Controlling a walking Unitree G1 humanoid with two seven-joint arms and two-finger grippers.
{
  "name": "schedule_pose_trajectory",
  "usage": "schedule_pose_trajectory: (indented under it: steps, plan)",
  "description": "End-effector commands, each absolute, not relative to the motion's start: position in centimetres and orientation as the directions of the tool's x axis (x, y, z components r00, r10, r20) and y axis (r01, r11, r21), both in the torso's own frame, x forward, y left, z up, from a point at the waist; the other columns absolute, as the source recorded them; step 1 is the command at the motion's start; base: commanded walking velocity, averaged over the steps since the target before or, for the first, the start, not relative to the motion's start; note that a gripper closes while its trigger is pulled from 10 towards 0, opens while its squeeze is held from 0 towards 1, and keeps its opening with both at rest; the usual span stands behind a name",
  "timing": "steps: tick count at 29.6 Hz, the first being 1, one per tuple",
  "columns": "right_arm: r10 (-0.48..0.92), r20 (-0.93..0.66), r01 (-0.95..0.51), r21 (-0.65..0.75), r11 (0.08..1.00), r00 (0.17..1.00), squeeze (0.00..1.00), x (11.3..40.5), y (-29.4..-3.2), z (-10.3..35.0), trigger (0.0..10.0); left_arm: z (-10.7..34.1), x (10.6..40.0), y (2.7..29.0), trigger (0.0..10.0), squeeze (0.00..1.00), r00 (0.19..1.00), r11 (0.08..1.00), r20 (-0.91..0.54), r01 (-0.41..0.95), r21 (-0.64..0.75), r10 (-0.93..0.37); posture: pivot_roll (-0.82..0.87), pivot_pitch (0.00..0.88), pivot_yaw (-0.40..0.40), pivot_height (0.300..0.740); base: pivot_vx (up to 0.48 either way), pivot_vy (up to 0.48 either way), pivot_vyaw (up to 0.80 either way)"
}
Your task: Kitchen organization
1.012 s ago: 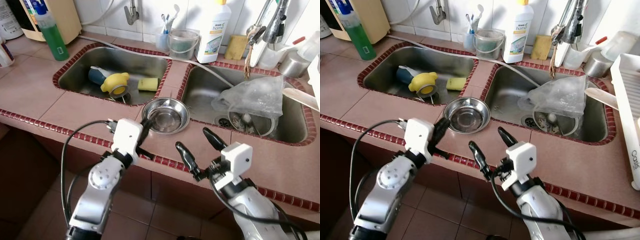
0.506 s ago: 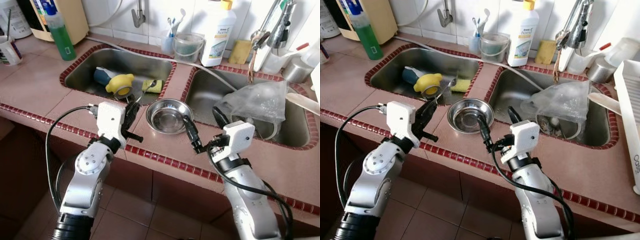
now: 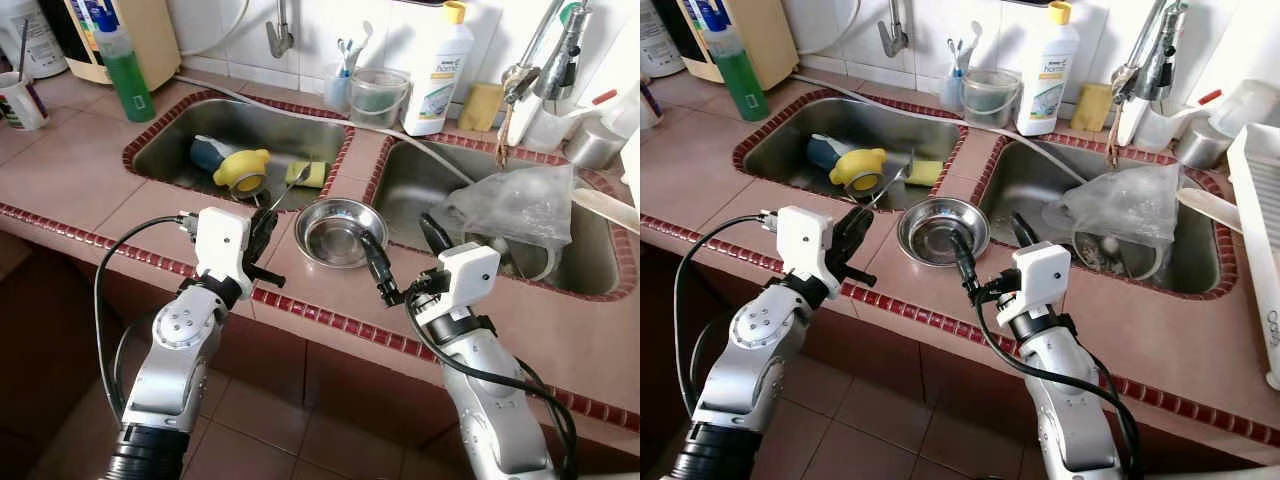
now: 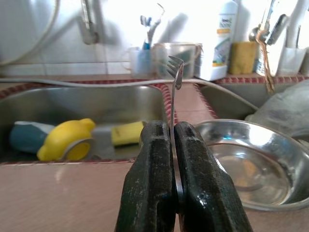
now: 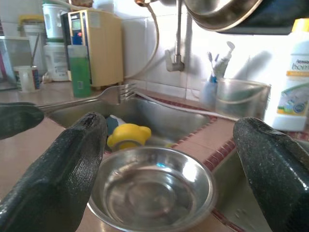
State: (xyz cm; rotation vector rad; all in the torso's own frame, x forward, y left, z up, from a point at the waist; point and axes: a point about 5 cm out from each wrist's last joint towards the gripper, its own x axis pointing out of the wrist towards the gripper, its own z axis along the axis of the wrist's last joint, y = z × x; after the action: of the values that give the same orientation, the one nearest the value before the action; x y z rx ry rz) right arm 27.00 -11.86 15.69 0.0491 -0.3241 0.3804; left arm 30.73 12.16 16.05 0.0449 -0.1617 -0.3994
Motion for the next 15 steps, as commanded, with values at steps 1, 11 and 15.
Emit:
schedule_pose_trajectory:
  steps: [1, 11, 15]
  plan:
    - [0.366, 0.327, -0.382, -0.016, 0.924, 0.871, 0.00, 27.06, -11.59, 15.72, 10.0, 16.18, 30.93, 12.27, 10.0, 0.00, 0.912, 0.924, 0.147, 0.373, 0.087, -0.383, -0.09, 0.043, -0.016, 0.740, 0.000, 0.307, 0.00]
    - [0.368, 0.328, -0.383, -0.018, 0.924, 0.870, 0.00, 26.99, -11.56, 15.63, 10.0, 16.11, 30.99, 12.08, 10.0, 0.00, 0.910, 0.921, 0.145, 0.380, 0.083, -0.389, -0.10, 0.036, -0.009, 0.740, 0.000, 0.327, 0.00]
    - [0.369, 0.329, -0.385, -0.017, 0.923, 0.869, 0.00, 26.94, -11.44, 15.60, 10.0, 16.08, 30.99, 12.04, 10.0, 0.00, 0.909, 0.920, 0.144, 0.382, 0.084, -0.391, -0.10, 0.034, -0.011, 0.740, 0.000, 0.335, 0.00]
